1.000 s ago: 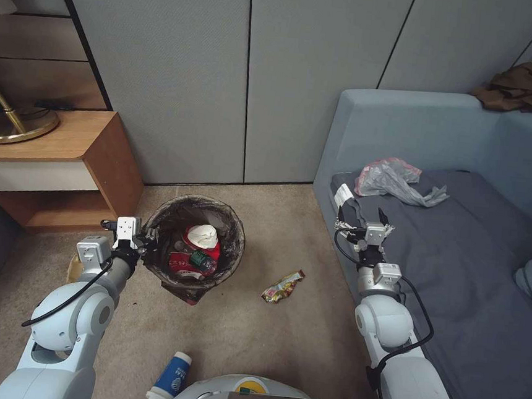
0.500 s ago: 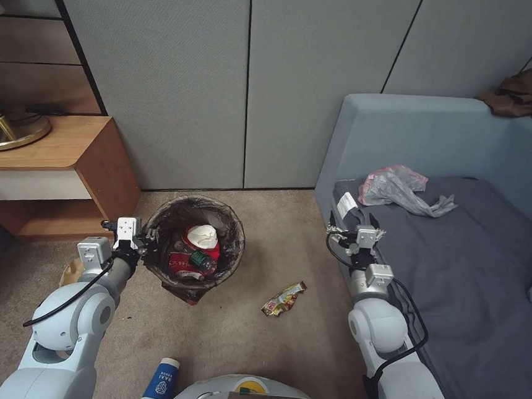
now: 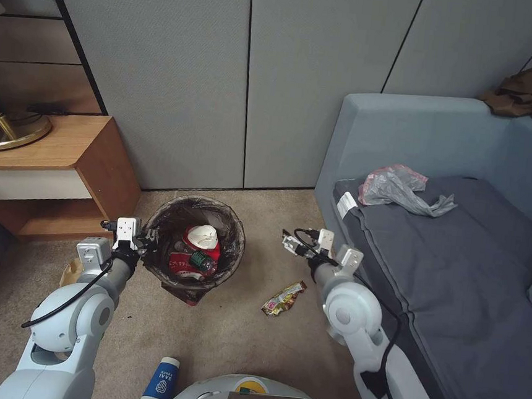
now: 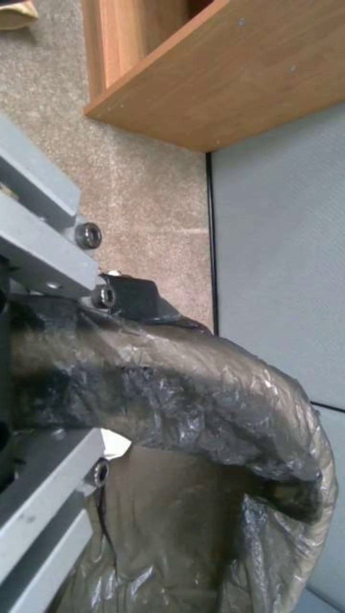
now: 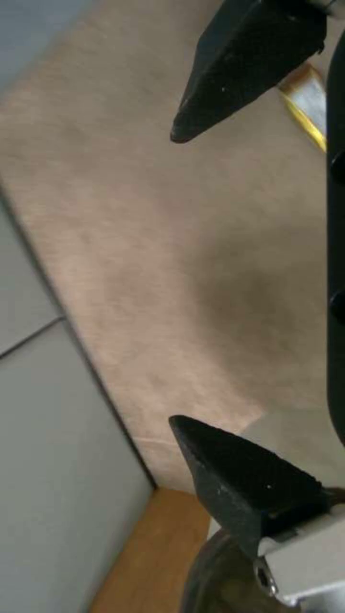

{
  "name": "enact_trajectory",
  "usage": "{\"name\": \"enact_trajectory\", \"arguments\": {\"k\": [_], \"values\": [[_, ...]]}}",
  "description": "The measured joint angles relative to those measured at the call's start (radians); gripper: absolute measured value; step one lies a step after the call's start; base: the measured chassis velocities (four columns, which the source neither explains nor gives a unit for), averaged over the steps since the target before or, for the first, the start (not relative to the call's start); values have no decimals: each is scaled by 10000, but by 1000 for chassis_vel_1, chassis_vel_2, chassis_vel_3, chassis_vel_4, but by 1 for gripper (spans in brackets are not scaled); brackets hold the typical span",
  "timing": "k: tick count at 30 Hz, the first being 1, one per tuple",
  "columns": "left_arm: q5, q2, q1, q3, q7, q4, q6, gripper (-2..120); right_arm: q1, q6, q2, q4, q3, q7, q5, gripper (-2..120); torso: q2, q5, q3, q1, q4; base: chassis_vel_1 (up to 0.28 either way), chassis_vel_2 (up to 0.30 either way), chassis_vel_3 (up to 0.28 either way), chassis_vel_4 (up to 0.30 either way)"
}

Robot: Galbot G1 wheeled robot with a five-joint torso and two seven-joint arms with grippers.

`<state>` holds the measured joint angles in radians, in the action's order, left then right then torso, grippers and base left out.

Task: Pick up the trash bin, then pick up the garbage from the floor and place it into the trash bin.

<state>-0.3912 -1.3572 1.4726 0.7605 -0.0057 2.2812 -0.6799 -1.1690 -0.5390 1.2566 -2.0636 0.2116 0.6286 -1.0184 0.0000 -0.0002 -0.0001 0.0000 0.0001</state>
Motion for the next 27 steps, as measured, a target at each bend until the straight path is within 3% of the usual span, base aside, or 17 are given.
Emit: {"name": "enact_trajectory", "arguments": {"k": [8,27], "values": [[31,-16,25,1,2,6,-4,5,683,34,377,1153,-229,1119,-1584,100,0,1,2,0,0,0,0,0,0],[111,-104,2,-100,85,-141,54,5,-295,207,999,2327,487,2175,-215,100,0,2,1,0,-1,0,0,0,0]]}}
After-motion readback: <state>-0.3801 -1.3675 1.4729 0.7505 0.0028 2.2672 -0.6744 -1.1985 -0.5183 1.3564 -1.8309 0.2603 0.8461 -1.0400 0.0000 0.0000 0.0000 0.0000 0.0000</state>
